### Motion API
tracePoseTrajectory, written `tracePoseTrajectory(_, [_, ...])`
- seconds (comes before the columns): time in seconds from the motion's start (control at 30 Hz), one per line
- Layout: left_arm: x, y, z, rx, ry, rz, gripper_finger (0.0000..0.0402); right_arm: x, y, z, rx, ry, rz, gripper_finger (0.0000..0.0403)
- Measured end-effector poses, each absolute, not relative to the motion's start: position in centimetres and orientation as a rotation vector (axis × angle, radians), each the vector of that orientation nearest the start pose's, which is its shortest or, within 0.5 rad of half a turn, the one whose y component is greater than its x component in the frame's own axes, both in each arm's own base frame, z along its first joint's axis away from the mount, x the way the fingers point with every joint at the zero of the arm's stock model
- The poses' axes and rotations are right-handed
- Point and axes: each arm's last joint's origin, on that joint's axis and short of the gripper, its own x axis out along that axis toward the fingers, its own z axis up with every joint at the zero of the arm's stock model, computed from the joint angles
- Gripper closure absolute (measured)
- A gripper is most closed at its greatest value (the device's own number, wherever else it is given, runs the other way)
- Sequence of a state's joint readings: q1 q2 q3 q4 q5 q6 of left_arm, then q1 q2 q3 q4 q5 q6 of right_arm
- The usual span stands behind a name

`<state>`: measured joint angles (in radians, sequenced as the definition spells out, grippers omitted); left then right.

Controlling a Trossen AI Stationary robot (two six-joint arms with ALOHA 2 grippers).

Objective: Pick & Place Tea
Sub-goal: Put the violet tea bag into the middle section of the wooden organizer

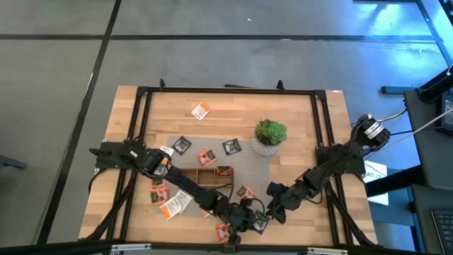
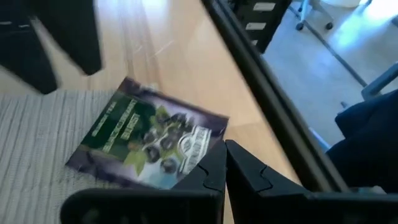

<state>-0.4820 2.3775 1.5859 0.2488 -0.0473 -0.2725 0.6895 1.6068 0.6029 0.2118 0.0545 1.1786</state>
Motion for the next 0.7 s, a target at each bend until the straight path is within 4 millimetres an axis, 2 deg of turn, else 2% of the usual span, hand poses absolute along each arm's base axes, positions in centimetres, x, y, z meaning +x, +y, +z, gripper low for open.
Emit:
tracePoseTrajectory(0.33, [45.3,-22.4,9.9,-0.146,0.632,-0.302,0.0399,22.4,18.5,10.7,0.835,0.997,0.140,0.0235])
tracePoseTrajectory(0.7, [45.4,-22.0,9.5,-0.169,0.651,-0.281,0.0399,22.7,18.3,10.6,0.896,1.012,0.139,0.0245])
